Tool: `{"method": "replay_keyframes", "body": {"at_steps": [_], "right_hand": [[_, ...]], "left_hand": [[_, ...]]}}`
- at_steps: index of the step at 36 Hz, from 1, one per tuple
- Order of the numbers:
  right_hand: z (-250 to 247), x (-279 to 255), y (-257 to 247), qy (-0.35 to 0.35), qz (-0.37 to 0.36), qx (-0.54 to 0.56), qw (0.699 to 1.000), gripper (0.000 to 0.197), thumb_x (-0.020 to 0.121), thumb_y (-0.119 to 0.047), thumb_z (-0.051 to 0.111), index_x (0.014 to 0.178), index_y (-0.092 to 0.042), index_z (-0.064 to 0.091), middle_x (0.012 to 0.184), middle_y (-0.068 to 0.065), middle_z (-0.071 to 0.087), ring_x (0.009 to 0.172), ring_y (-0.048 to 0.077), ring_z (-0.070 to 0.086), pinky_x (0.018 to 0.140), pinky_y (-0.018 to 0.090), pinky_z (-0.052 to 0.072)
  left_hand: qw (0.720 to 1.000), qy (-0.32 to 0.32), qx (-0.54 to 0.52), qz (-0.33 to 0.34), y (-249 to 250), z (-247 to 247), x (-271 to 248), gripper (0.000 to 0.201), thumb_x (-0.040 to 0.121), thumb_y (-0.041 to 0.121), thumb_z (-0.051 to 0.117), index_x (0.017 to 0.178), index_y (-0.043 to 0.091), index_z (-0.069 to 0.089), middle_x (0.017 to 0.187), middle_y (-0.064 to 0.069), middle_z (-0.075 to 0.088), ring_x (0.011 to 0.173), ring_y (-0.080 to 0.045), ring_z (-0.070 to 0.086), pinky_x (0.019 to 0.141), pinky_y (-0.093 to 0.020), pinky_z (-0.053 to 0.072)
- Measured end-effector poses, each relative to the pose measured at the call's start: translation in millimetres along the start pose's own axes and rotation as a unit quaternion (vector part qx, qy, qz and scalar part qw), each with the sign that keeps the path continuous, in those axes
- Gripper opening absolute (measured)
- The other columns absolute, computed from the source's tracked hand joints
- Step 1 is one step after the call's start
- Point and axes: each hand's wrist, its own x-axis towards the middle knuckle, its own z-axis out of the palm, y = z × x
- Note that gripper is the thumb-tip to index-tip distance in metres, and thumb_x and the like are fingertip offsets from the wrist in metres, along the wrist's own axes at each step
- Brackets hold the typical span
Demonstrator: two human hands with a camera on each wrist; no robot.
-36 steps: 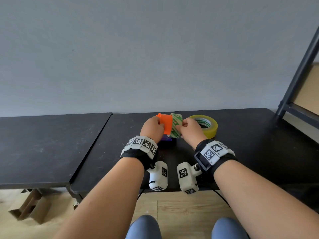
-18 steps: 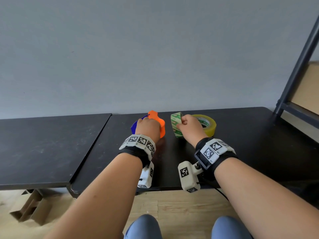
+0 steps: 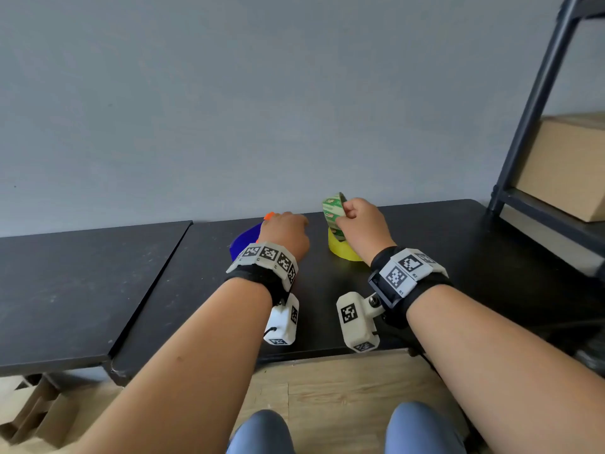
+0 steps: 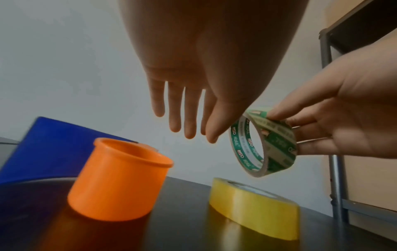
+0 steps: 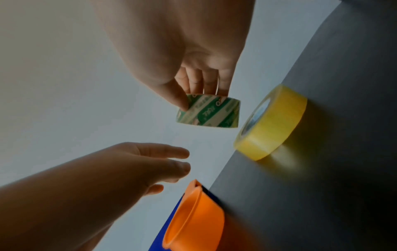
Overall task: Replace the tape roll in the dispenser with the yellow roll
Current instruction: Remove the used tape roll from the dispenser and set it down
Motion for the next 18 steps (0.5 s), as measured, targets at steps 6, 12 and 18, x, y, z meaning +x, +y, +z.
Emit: {"method": "replay_keyframes", "body": {"at_steps": [6,12,18], "right_hand": [[-33,7,23,0.035,0.007,-0.047,0.998,0.025,0.090,-0.010,0.054,0.113,-0.010,0.065,0.112,0.009,0.071,0.105,0.028,0.065,0.089,0.035,0.052],[-60,9,53,0.029,0.036,-0.128,0.991,0.039,0.087,-0.004,0.050,0.122,-0.010,0.066,0.126,0.012,0.067,0.116,0.032,0.061,0.096,0.034,0.047],[-79,10,75,-0.001,0.086,-0.257,0.963,0.039,0.090,-0.007,0.048,0.121,-0.020,0.068,0.128,0.009,0.065,0.119,0.035,0.057,0.101,0.041,0.038]], "left_hand": [[0.999,0.003,-0.030,0.030,36,-1,7,0.046,0.091,0.016,0.049,0.137,0.021,0.051,0.135,-0.007,0.054,0.127,-0.028,0.047,0.103,-0.040,0.037],[0.997,-0.006,-0.062,0.054,69,7,8,0.046,0.090,0.015,0.049,0.136,0.022,0.052,0.133,-0.006,0.055,0.124,-0.027,0.049,0.101,-0.039,0.042],[0.996,-0.033,-0.069,0.051,81,16,10,0.052,0.089,0.012,0.048,0.140,0.022,0.049,0.138,-0.007,0.052,0.125,-0.028,0.049,0.103,-0.041,0.044]]}}
